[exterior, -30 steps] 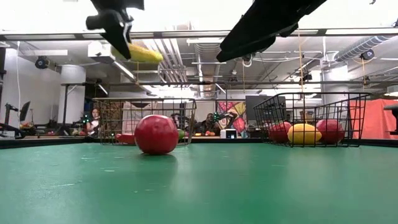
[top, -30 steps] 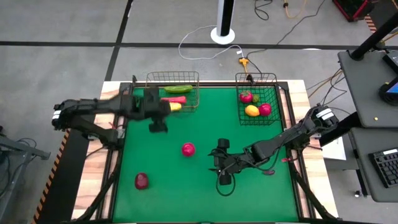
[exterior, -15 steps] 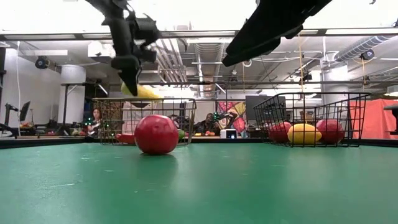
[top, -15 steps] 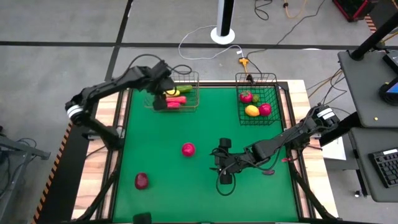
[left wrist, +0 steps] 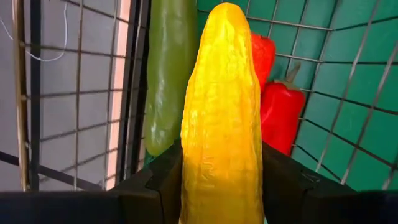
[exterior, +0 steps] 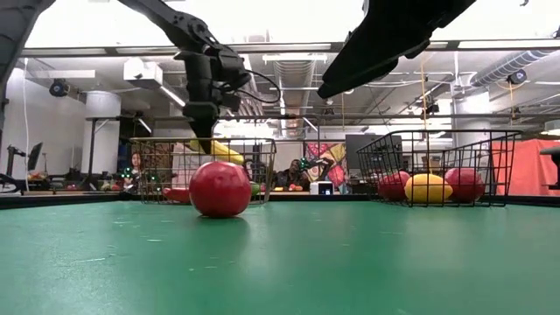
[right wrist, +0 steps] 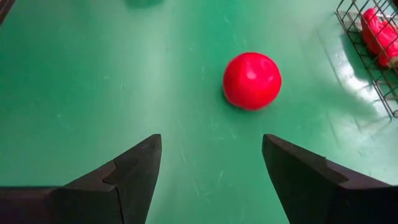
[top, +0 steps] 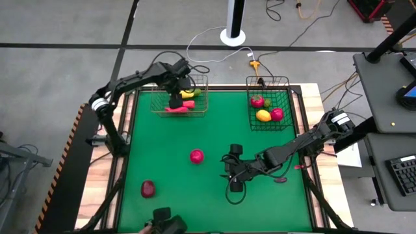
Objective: Sort produce into baskets
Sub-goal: Put the yellow corn into the gold wire basket
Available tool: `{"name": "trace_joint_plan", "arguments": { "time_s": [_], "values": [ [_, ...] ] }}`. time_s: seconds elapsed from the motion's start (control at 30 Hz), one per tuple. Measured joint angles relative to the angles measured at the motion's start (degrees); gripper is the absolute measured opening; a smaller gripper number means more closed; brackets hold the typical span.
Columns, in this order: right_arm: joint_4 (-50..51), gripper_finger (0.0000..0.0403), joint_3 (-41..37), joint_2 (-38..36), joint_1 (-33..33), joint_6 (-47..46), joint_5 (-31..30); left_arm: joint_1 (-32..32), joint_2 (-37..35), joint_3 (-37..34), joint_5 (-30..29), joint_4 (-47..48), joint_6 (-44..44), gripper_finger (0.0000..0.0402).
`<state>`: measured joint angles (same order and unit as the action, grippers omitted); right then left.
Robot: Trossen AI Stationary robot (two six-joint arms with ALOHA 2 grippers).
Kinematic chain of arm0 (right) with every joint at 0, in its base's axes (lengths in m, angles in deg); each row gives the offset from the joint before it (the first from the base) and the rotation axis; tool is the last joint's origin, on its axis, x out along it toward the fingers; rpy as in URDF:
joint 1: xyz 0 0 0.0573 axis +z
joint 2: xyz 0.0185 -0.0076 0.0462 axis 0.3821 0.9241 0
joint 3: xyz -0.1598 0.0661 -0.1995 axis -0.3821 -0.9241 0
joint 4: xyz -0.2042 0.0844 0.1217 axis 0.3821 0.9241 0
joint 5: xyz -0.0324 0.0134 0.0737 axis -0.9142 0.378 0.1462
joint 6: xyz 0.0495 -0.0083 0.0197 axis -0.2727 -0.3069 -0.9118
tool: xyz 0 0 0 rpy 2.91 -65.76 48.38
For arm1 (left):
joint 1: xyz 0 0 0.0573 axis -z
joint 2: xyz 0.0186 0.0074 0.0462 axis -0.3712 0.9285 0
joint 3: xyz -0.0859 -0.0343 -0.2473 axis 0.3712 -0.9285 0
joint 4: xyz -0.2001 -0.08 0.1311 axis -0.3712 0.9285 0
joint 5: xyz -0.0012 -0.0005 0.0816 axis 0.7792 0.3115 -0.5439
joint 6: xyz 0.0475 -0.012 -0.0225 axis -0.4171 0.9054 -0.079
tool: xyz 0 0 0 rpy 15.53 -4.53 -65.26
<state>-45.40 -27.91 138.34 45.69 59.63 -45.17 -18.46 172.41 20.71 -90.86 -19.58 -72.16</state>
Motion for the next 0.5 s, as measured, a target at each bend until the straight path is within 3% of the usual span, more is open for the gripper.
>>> {"name": "trace_joint_plan", "arguments": {
  "time_s": [0.5],
  "values": [
    [0.1, 0.0272, 0.0, 0.0, 0.0, -1.4, -0.1, -1.5, 4.6, 1.0, -0.6, 2.7, -0.8, 0.0146]
  ]
}}
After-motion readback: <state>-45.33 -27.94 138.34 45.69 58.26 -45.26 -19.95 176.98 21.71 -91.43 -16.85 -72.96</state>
